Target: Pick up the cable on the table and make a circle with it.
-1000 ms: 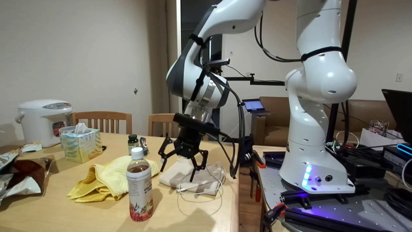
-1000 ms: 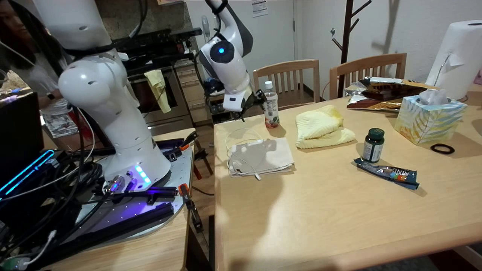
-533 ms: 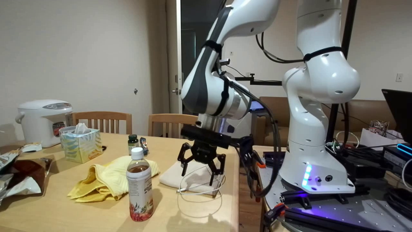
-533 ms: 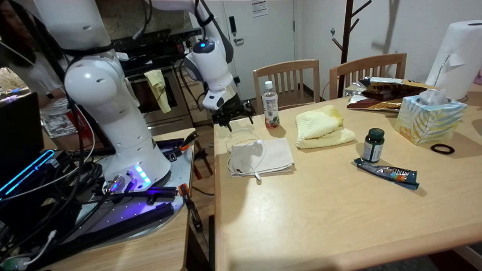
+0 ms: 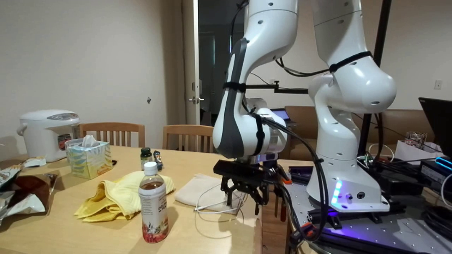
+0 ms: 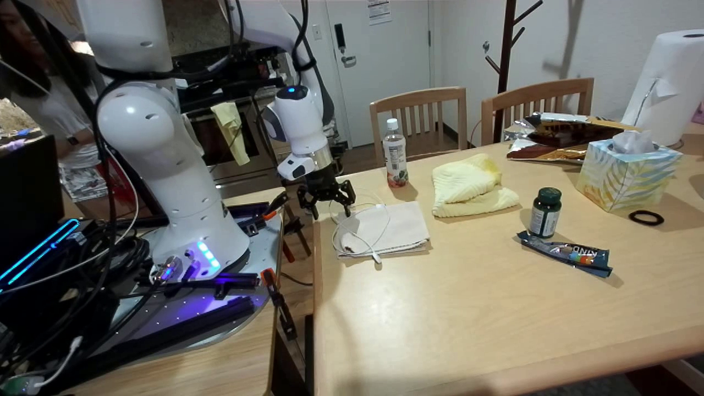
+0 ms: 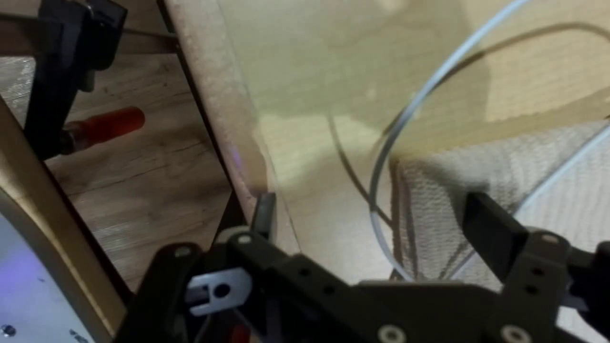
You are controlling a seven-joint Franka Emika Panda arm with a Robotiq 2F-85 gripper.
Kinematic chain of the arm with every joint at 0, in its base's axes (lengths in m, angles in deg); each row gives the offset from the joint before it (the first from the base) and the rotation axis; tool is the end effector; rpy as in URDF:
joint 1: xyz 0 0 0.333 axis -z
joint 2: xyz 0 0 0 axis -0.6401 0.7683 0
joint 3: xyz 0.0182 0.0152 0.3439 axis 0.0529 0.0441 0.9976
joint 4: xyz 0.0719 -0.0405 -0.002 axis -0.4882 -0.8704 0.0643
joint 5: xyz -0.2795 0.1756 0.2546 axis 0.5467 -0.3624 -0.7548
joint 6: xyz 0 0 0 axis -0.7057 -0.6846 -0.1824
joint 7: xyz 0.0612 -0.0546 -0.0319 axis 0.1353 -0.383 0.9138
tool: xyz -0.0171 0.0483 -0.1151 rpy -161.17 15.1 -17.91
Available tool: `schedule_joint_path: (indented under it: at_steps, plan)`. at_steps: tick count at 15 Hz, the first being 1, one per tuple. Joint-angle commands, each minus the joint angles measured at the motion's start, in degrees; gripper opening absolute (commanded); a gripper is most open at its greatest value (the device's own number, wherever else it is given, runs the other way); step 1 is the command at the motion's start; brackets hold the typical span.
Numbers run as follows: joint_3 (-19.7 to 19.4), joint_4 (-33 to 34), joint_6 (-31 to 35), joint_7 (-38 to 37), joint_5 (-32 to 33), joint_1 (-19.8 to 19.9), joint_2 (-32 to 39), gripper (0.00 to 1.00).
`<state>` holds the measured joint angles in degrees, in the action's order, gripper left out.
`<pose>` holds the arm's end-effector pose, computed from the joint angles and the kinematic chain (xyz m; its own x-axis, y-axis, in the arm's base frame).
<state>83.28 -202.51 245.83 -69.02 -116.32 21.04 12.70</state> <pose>0.2827 0.0823 0.1130 -0.3089 -0.9502 -0.0402 -0.9498 0.3104 -0.0398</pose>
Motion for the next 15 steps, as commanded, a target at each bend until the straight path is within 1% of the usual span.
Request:
schedule_joint_path:
  at_steps: [1,5,6,7,8,10,11,12,13,15]
  plan:
    - [1.49,0.08,0.61,3.16,-5.34,1.25,0.23,1.0]
    - [2.23,1.34,1.05,11.66,-10.11,1.41,-4.46,1.0]
    - [1.58,-2.61,-0.21,9.66,-7.99,0.21,-9.4,1.0]
    - [2.24,-0.92,0.23,12.7,-9.51,1.16,-9.12,1.0]
    - [2.03,1.2,0.5,16.03,-11.43,1.41,-8.14,1.0]
    - [1.78,1.34,-0.93,19.64,-12.39,1.66,-10.51,1.0]
    - [1.23,-1.1,-1.91,17.77,-10.3,1.23,-13.32,1.0]
    - [1.12,-0.51,-1.29,17.62,-11.15,1.3,-12.6,1.0]
    - [1.31,1.27,-0.79,20.29,-13.56,1.94,-11.08,1.0]
    - [1.31,1.2,-0.6,20.22,-13.59,2.25,-9.96,1.0]
